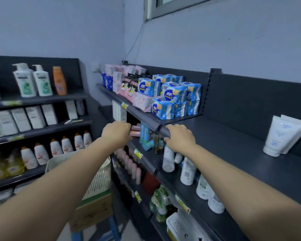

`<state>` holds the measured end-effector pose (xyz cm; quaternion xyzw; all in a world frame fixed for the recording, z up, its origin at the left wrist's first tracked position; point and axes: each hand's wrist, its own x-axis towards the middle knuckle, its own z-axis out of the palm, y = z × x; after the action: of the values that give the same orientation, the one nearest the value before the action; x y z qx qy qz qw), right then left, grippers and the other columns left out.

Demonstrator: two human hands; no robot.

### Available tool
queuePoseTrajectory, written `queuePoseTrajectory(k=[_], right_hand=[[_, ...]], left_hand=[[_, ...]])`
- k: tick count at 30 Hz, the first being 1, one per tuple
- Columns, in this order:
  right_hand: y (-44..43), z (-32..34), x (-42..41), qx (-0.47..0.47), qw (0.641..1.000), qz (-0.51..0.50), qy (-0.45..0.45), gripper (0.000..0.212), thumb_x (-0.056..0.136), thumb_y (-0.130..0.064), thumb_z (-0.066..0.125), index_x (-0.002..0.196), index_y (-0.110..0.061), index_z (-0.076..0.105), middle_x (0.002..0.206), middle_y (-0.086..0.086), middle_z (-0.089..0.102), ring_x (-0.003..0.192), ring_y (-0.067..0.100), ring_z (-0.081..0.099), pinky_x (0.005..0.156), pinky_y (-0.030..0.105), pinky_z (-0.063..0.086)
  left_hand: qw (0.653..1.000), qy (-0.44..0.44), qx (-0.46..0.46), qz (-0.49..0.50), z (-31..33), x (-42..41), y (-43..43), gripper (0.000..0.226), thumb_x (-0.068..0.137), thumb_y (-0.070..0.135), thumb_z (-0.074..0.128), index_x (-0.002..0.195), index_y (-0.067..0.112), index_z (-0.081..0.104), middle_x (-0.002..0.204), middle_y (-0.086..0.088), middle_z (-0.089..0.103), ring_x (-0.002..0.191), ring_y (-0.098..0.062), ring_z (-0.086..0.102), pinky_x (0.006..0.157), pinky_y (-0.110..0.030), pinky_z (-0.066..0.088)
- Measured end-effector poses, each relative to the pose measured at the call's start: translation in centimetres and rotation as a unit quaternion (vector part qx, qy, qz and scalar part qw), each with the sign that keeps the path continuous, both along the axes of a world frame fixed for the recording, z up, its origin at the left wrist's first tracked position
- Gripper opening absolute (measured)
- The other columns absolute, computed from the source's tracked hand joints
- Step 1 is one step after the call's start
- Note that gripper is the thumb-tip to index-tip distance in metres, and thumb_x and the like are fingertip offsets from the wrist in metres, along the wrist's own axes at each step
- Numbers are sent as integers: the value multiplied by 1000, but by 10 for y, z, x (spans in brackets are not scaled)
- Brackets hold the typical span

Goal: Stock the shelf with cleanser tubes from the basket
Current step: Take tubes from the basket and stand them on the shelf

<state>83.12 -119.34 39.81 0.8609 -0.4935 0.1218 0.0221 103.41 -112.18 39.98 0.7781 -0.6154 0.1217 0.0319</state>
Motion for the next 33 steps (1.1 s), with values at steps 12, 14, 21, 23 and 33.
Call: queuePoseTrajectory(k=[12, 14, 21, 23, 33], right_hand=[[13, -40, 152, 54, 990, 125, 30, 37, 92, -32, 50, 126, -15, 52, 130, 10, 53, 123, 32, 48, 91, 38, 43], [11, -48, 179, 61, 989, 130, 44, 34, 93, -30, 49, 123, -15, 52, 127, 10, 53, 122, 32, 48, 89, 38, 43], [-1, -82, 276, 92, 980, 150, 89, 46, 92, -32, 53, 132, -12, 47, 138, 13, 47, 124, 33, 46, 93, 41, 43], [-5, -93, 301, 98, 980, 149, 91, 41, 88, -33, 56, 125, -15, 51, 140, 13, 45, 124, 34, 45, 92, 42, 45], [-37, -146, 386, 166, 969, 145, 115, 46, 89, -38, 56, 130, -18, 52, 130, 10, 56, 122, 31, 50, 93, 39, 46]], left_hand=[[986, 36, 60, 150, -39, 134, 58, 40, 93, 37, 57, 126, 14, 53, 126, -9, 53, 116, -31, 49, 86, -40, 45], [983, 34, 62, 169, -45, 154, 59, 53, 93, 37, 56, 138, 14, 43, 132, -11, 49, 120, -32, 47, 88, -39, 43], [976, 67, 91, 187, -77, 239, 51, 38, 92, 36, 58, 123, 13, 54, 117, -6, 62, 107, -27, 59, 74, -37, 45], [974, 76, 98, 189, -89, 262, 47, 39, 92, 36, 59, 124, 14, 53, 117, -7, 62, 107, -27, 59, 77, -36, 49], [963, 115, 157, 189, -148, 345, 21, 29, 93, 35, 57, 113, 14, 58, 117, -7, 61, 109, -27, 57, 76, -34, 44]])
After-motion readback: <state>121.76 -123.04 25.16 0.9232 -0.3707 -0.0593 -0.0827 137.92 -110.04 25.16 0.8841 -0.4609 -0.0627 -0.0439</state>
